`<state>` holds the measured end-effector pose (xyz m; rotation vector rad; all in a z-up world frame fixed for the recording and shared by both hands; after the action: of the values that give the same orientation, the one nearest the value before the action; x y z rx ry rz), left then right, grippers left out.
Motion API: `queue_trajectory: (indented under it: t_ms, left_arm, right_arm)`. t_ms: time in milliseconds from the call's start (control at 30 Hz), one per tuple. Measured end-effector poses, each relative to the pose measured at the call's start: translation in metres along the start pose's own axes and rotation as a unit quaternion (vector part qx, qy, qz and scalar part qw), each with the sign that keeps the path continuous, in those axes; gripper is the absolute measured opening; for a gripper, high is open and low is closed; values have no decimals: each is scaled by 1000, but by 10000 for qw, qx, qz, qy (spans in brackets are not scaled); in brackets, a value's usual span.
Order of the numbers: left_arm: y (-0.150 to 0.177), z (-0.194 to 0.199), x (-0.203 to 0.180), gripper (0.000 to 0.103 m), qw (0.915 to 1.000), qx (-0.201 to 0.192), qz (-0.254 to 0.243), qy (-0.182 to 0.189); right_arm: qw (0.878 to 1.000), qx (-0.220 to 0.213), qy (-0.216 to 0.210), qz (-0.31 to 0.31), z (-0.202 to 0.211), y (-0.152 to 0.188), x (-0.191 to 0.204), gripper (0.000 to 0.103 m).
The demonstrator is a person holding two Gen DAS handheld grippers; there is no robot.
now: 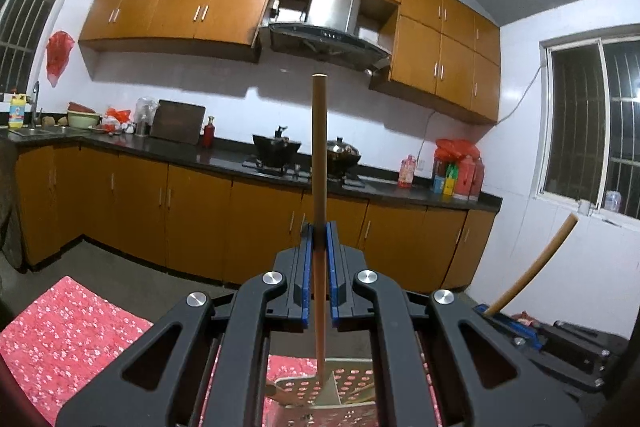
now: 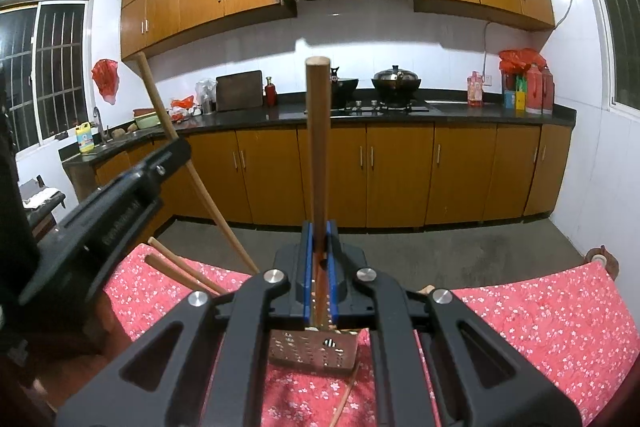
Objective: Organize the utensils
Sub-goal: 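Carry the chopstick over the holder, lower it in, open the right tool, then move the right tool back and close it on a loose chopstick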
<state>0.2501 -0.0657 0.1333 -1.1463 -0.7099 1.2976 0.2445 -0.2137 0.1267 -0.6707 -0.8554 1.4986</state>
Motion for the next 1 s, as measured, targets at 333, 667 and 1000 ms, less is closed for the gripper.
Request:
queue_trajectory:
  t_ms: [333,667,1000]
  left_arm:
    - [3,-2,6,32,9997,235,14,20]
    - [-5,35,13,40,9999,75,13,67]
    - [77,67,59,40,9927,1136,-68,-404]
  right_arm:
    - [9997,30,-98,-217,1,2,-6,11]
    - [9985,-534,-63,-141,56,7,-7,14]
    - [9961,612,209,-596,27,117,-39,23]
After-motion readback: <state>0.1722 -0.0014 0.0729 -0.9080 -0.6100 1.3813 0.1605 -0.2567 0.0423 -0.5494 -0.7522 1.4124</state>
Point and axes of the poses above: each gripper's, at about its wrist camera, not at the fingertips, and z roughly against the way its jaws point, x to its left, y to its underside, the point moved 2 cm from there along -z, roughly the way its jaws point, and after that the axes turned 13 degrees about x, right-handed, at the moved point
